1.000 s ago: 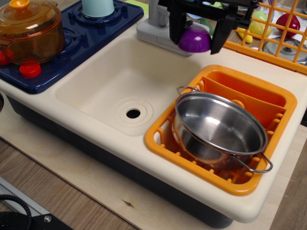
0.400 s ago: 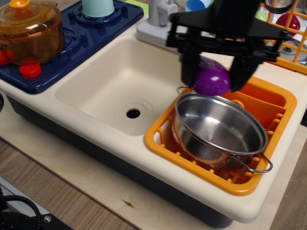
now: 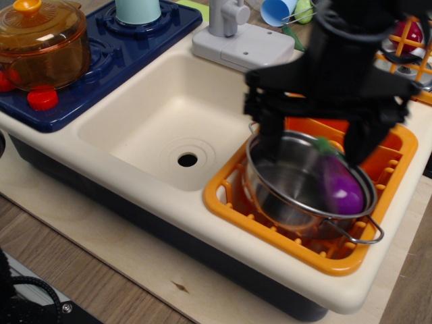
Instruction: Put eggplant into pan
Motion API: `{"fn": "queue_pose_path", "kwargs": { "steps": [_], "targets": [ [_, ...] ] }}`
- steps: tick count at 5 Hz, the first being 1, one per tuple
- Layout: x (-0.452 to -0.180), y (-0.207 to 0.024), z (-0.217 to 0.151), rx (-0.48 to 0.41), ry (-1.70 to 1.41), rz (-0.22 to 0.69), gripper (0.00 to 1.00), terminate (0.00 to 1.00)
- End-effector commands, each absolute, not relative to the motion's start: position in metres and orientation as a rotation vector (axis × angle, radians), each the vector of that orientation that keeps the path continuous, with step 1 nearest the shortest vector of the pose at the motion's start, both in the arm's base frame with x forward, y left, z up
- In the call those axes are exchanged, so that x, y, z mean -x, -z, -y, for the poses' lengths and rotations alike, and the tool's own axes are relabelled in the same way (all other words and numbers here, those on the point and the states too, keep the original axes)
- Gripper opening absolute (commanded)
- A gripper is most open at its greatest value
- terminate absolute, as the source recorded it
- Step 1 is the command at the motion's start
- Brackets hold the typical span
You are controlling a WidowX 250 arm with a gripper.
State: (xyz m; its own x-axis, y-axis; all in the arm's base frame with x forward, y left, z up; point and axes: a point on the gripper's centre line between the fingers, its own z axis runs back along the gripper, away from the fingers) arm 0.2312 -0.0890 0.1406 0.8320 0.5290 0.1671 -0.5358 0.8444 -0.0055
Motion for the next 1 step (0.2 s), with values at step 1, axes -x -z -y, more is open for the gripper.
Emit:
{"fn": "queue_pose_path", "kwargs": {
  "steps": [1],
  "targets": [
    [-0.2319, -0.1502, 0.0907, -0.011, -0.573, 0.197, 1.00, 1.00]
  ]
}}
